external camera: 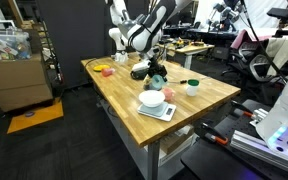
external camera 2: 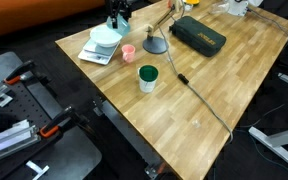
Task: Pour the water out of the blue cup into the white bowl
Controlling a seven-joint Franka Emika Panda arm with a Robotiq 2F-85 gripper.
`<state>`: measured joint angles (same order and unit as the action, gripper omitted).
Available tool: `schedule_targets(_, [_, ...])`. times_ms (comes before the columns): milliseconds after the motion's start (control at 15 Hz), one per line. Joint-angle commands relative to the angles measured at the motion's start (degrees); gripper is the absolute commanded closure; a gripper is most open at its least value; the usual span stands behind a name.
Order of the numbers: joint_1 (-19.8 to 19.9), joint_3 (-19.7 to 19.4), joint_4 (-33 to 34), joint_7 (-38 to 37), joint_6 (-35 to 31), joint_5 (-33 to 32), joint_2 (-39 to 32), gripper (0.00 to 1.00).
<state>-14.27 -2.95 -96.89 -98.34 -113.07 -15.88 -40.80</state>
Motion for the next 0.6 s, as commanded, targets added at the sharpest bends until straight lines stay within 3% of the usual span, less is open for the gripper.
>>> schedule_targets(0, [5.5, 1.9, -7.4, 6.6, -7.1, 7.7, 4.1, 0.52])
schedule_targets(533, [16.7, 1.8, -27.5, 22.8, -19.5, 31.2, 12.3, 0.52])
